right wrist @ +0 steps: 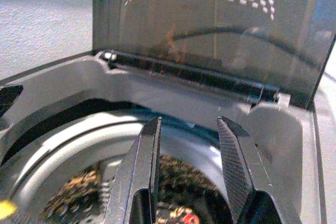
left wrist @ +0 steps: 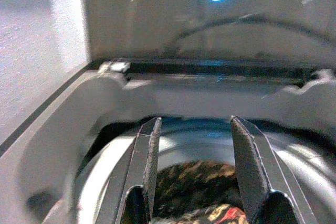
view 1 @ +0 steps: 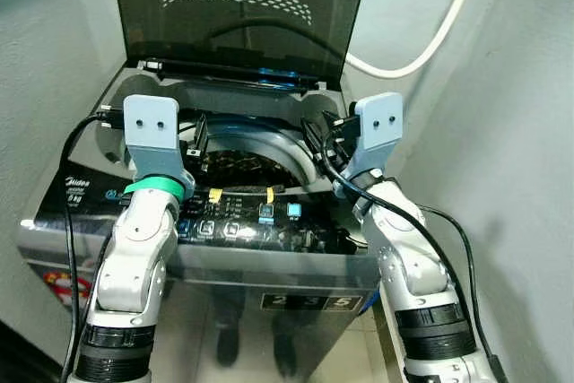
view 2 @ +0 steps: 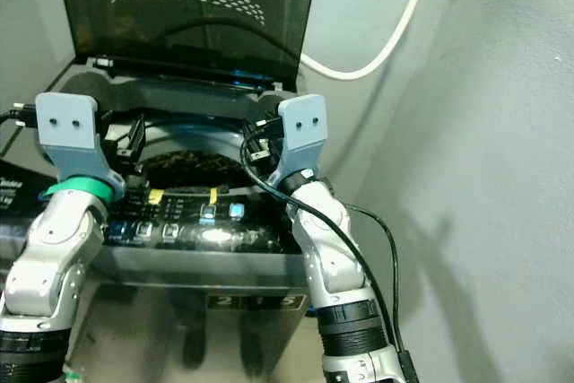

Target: Clothes washing

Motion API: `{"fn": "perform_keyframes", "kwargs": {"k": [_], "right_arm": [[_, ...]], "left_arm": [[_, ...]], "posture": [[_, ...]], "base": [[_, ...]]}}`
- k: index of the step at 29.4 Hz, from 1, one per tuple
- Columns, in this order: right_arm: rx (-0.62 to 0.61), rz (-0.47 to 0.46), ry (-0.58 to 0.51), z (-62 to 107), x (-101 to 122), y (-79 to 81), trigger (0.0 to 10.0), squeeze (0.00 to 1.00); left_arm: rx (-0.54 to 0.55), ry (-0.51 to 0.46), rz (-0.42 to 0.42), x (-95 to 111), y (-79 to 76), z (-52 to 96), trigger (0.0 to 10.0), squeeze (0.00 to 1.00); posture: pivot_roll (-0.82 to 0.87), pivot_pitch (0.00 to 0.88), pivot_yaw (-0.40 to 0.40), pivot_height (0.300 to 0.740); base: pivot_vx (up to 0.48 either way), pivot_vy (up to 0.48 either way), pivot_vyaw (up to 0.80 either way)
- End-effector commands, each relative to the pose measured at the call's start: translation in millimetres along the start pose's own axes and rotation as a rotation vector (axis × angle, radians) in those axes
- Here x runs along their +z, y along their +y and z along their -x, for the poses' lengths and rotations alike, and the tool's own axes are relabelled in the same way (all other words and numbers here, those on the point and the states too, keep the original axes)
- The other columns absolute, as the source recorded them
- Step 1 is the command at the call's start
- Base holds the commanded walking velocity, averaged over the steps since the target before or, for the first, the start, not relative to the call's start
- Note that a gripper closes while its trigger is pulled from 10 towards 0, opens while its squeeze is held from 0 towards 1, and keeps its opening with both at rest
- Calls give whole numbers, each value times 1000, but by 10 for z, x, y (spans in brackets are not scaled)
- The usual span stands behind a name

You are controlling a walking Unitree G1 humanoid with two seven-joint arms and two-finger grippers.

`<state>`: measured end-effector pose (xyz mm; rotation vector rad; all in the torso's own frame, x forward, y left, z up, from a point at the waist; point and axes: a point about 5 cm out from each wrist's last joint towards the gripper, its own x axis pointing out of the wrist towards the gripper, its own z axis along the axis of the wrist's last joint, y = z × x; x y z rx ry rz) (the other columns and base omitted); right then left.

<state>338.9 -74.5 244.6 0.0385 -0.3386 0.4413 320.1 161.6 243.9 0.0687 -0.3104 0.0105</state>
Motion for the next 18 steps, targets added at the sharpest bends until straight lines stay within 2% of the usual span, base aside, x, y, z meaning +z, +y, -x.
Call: {"fn": "perform_keyframes", "kwargs": {"k": [1, 15, 18], "right_arm": [[-18, -7, -3, 18, 0, -57, 10000, 0], [-19, -21, 2, 12, -14, -38, 10000, 0], [-15, 8, 11, 26, -30, -23, 10000, 0]], "left_arm": [[-20, -5, 5, 13, -44, -8, 10000, 0], [-16, 5, -9, 8, -17, 5, 10000, 0], [-15, -6, -11, 16, -17, 3, 10000, 0]], "posture": [[130, 0, -12, 740], [136, 2, -10, 740], [134, 1, -7, 740]], "base": [[-240, 0, 0], [-17, 0, 0], [0, 0, 0]]}}
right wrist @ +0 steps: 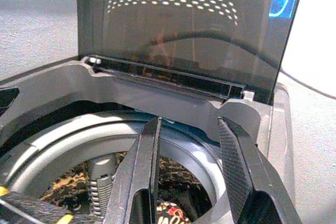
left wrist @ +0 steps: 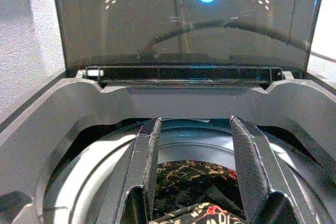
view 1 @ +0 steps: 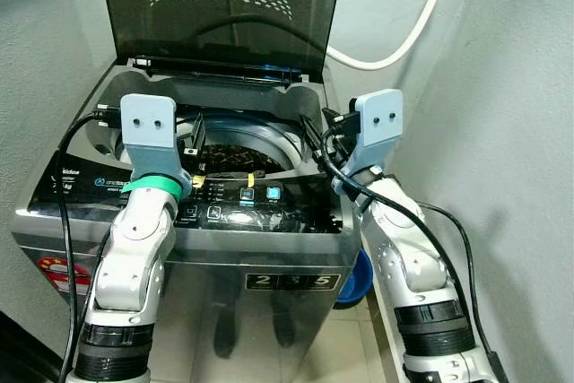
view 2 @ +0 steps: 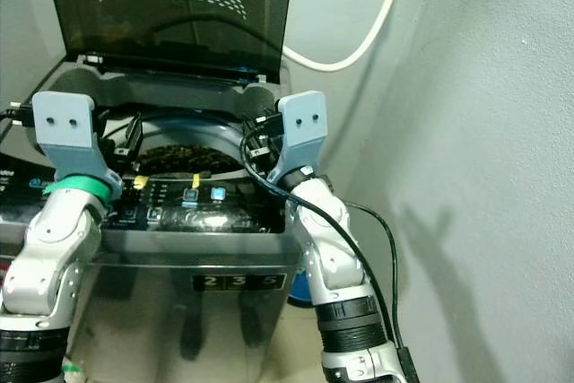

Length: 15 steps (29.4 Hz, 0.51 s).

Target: Clothes washing

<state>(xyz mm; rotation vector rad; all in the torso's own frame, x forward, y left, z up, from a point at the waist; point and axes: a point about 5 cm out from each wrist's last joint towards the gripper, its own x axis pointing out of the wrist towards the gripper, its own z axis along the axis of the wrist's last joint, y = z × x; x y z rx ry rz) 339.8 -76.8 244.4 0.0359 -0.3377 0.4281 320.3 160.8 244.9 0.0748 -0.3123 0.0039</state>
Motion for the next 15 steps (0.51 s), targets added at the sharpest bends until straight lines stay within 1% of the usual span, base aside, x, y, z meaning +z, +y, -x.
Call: {"fn": "perform_keyframes", "kwargs": {"k": [1, 2, 8, 10, 15], "right_arm": [[2, 13, 10, 26, -31, 11, 10000, 0], [2, 13, 10, 26, -31, 11, 10000, 0], [15, 24, -2, 26, -18, 50, 10000, 0], [5, -14, -23, 23, 13, 48, 10000, 0], [-8, -46, -44, 16, 40, 32, 10000, 0]], "left_arm": [[-7, -8, -6, 11, -11, 5, 10000, 0], [-7, -8, -6, 11, -11, 5, 10000, 0], [-8, -18, -6, 23, -20, -10, 10000, 0], [-13, -27, -5, 41, -26, -14, 10000, 0], [-20, -36, -3, 60, -22, -11, 10000, 0]], "posture": [[134, 1, -7, 740], [134, 1, -7, 740], [130, 0, -2, 740], [132, 0, 0, 740], [136, 0, 2, 740]], "base": [[0, 0, 0], [0, 0, 0], [0, 0, 800], [0, 0, 800], [0, 0, 800]]}}
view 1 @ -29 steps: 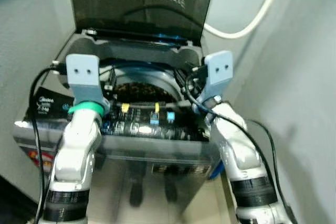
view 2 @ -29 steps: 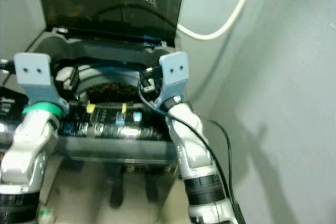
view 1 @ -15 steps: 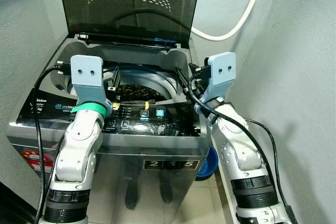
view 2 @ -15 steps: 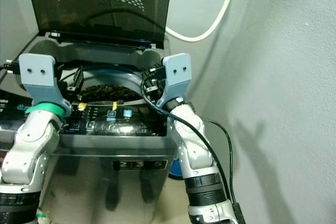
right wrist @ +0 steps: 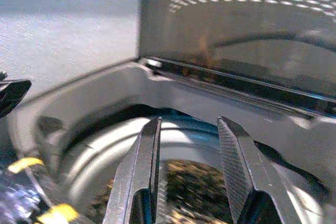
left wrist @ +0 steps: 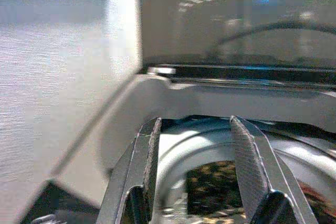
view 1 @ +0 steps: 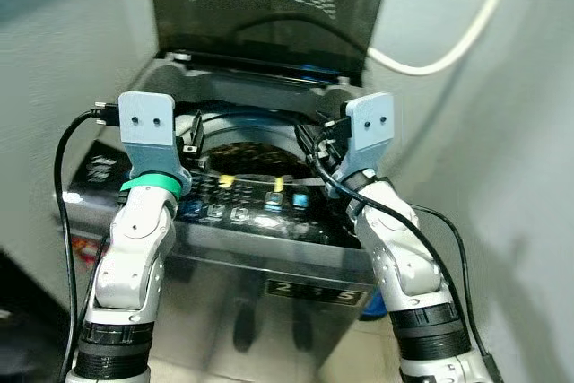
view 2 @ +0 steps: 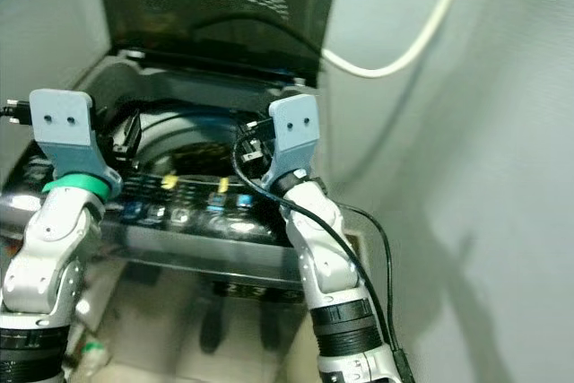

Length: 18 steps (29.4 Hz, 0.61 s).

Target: Clothes washing

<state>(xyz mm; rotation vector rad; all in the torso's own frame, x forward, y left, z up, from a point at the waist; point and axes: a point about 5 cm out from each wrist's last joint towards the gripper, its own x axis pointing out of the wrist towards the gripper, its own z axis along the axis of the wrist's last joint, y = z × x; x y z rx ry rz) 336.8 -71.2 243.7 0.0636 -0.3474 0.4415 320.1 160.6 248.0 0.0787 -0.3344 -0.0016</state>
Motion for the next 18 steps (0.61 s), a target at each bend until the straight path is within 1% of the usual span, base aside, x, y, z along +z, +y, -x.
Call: {"fn": "perform_keyframes", "kwargs": {"k": [1, 4, 5, 6, 8, 9, 11, 12, 13, 15, 16, 17, 18], "right_arm": [[-17, -19, -29, 10, 44, -31, 10000, 0], [-21, -38, -36, 7, 50, -32, 10000, 0], [-28, -108, -51, 7, 55, -38, 10000, 0], [-28, -108, -51, 7, 55, -38, 10000, 0], [-44, -220, -70, 21, 49, -81, 10000, 0], [-44, -220, -70, 21, 49, -81, 10000, 0], [-57, -281, -69, 58, 8, -159, 10000, 0], [-32, -318, -58, 77, -19, -166, 10000, 0], [-32, -318, -58, 77, -19, -166, 10000, 0], [40, -370, -33, 116, -70, -144, 10000, 0], [86, -398, -23, 144, -99, -124, 10000, 0], [86, -398, -23, 144, -99, -124, 10000, 0], [112, -414, -19, 162, -117, -114, 10000, 0]], "left_arm": [[-15, -13, 1, 29, -22, -5, 10000, 0], [-28, -28, 8, 51, -33, -6, 10000, 0], [-66, -54, 17, 93, -78, -2, 10000, 0], [-66, -54, 17, 93, -78, -2, 10000, 0], [-108, -79, 25, 133, -135, 8, 10000, 0], [-108, -79, 25, 133, -135, 8, 10000, 0], [-104, -69, 18, 107, -129, 11, 10000, 0], [-105, -59, 17, 85, -125, 15, 10000, 0], [-105, -59, 17, 85, -125, 15, 10000, 0], [-131, -33, 26, 22, -142, 33, 10000, 0], [-165, -22, 43, -12, -170, 55, 10000, 0], [-165, -22, 43, -12, -170, 55, 10000, 0], [-188, -17, 54, -32, -190, 70, 10000, 0]], "posture": [[136, 0, 2, 740], [144, 0, 9, 740], [144, 0, 9, 740], [144, 0, 9, 740], [144, 0, 9, 740], [144, 0, 9, 740], [141, 2, 17, 740], [140, 5, 18, 740], [140, 5, 18, 740], [140, 5, 18, 740], [140, 5, 18, 740], [140, 5, 18, 740], [140, 5, 18, 740]], "base": [[0, 0, 800], [0, 0, 800], [0, 0, 800], [0, 0, 800], [0, 0, 800], [0, 0, 800], [0, 0, 800], [0, 0, 800], [0, 0, 800], [0, 0, 800], [0, 0, 800], [0, 0, 800], [0, 0, 800]]}}
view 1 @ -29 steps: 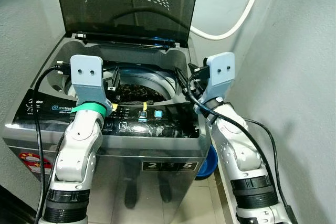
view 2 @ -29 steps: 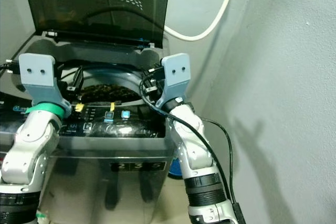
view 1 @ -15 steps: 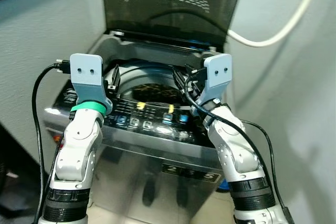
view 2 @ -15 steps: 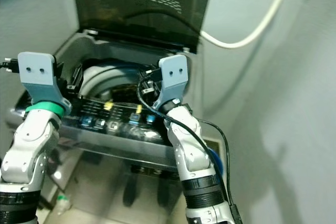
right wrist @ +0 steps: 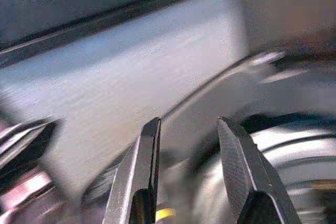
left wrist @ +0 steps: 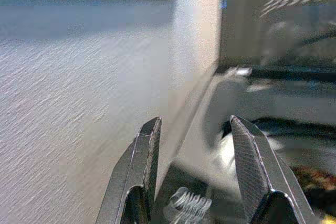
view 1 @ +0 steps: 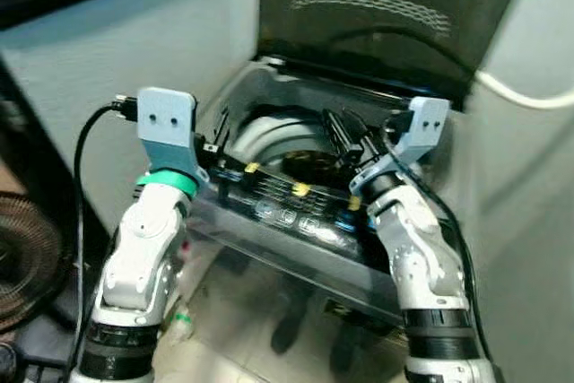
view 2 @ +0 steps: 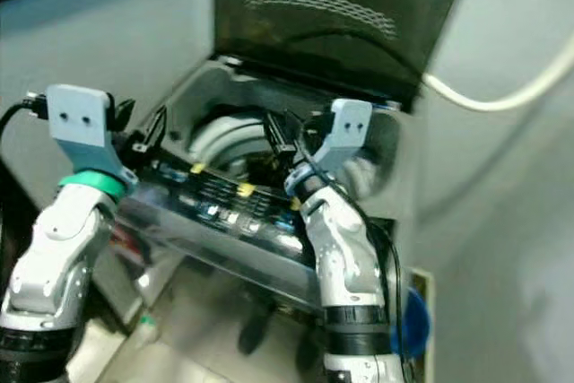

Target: Clothes washing

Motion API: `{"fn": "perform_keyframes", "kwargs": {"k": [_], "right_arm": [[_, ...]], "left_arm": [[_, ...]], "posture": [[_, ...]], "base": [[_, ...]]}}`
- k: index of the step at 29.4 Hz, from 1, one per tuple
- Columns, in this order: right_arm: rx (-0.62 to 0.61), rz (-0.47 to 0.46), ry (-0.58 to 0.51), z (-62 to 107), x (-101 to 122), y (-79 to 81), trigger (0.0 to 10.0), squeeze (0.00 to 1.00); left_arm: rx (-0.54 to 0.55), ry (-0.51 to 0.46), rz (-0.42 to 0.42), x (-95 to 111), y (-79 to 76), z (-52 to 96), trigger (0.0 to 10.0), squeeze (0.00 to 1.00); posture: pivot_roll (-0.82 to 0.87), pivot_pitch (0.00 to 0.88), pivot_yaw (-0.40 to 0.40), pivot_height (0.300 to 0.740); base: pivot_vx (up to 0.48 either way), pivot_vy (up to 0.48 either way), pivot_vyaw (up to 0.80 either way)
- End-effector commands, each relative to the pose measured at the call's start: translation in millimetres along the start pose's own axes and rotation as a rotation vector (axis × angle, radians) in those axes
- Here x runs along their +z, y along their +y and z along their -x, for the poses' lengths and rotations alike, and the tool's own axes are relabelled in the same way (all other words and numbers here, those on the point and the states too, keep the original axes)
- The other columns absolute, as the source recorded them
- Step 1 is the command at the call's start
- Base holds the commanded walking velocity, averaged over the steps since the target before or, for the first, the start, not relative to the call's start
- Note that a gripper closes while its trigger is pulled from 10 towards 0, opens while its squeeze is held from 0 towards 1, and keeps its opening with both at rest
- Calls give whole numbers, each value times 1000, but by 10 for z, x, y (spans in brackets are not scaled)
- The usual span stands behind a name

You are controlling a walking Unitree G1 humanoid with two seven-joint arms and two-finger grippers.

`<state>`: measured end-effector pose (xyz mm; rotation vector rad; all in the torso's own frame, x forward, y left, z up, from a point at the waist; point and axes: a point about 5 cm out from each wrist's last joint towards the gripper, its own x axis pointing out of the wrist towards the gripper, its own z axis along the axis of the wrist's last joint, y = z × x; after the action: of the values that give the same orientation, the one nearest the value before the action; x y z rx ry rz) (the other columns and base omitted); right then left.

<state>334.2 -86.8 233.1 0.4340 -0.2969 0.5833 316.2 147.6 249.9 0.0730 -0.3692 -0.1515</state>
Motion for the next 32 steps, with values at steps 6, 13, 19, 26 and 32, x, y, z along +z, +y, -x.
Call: {"fn": "perform_keyframes", "kwargs": {"k": [6, 13, 19, 26, 32], "right_arm": [[204, -226, 38, 200, -140, 8, 10000, 0], [399, -312, 86, 433, -235, 105, 10000, 0], [382, -313, 105, 516, -314, 78, 10000, 0], [323, -317, 85, 572, -280, 3, 10000, 0], [-49, -147, 87, 505, -255, -364, 10000, 0]], "left_arm": [[-465, 20, 187, -111, -477, 267, 10000, 0], [-603, 95, 158, -291, -586, 436, 10000, 0], [-479, 180, 29, -492, -419, 440, 10000, 0], [-72, 333, -37, -777, 46, 363, 10000, 0], [160, 360, 2, -805, 322, 378, 10000, 0]], "posture": [[151, 0, 20, 740], [149, 0, 32, 740], [139, 0, 52, 740], [117, 0, 63, 740], [112, 0, 65, 740]], "base": [[0, 0, 800], [0, 0, 800], [0, 0, 800], [0, 0, 800], [0, 0, 800]]}}
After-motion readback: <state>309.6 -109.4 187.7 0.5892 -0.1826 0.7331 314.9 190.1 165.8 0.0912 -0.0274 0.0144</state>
